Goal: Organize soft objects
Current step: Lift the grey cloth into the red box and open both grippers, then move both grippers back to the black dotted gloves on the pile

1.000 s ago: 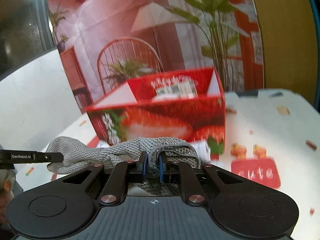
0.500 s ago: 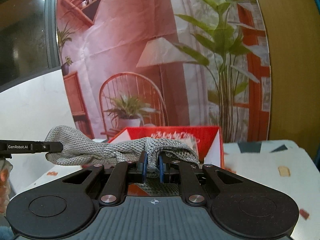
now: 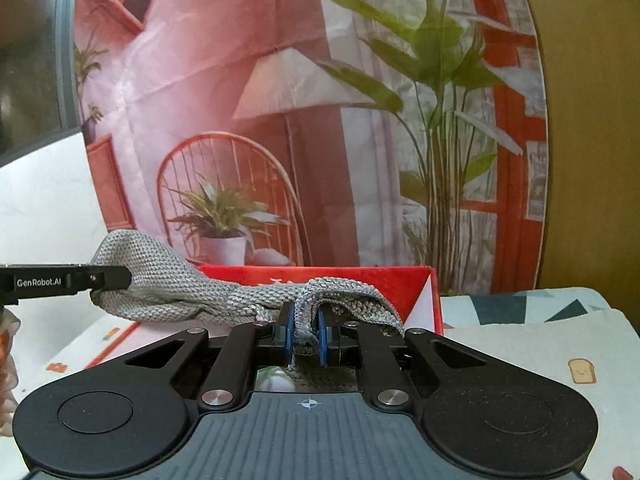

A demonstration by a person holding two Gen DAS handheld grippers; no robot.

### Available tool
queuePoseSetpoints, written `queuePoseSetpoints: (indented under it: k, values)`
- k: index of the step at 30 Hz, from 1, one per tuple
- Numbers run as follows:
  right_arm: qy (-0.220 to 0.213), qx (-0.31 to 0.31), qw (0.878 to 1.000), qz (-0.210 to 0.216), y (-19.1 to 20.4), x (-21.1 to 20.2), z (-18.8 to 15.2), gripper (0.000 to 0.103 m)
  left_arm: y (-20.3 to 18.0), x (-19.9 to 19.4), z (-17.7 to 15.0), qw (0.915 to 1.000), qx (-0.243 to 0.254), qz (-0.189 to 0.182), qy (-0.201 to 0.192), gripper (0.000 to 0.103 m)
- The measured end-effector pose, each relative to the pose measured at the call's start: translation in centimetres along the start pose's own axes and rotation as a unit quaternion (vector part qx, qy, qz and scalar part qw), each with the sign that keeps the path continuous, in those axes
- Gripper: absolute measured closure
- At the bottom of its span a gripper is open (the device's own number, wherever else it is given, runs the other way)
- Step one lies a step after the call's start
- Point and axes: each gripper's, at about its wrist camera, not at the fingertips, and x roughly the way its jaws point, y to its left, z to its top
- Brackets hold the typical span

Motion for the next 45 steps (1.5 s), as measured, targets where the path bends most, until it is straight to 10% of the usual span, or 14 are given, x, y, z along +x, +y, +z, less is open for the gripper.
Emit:
queuePoseSetpoints:
  k: [12,17,23,45]
  values:
    - [0.044,0.014,0.999,-0.022,-1.3,3.8,-1.6,0.084,0.8,4.0,-0.7,0.9988,0.010,-0.010,0.046,0.082]
    - [0.037,-0.001,0.999,-0.028,-1.0,3.1,-2.1,0.075,0.5,3.4,-0.6,0.9994,0.016,-0.002,0.031,0.043]
    - [0.025,-0.005,0.999,-0.030,-0.3,1.5,-2.4,0.058,-0.2,1.4,-0.2,0.9994,0.025,-0.015,0.021,0.042]
    - [-0.033,0.016,0.999,-0.037,1.0,-8.9,-8.0,0.058,-1.8,-7.0,-7.9,0.9956,-0.051,-0.058,0.052,0.035]
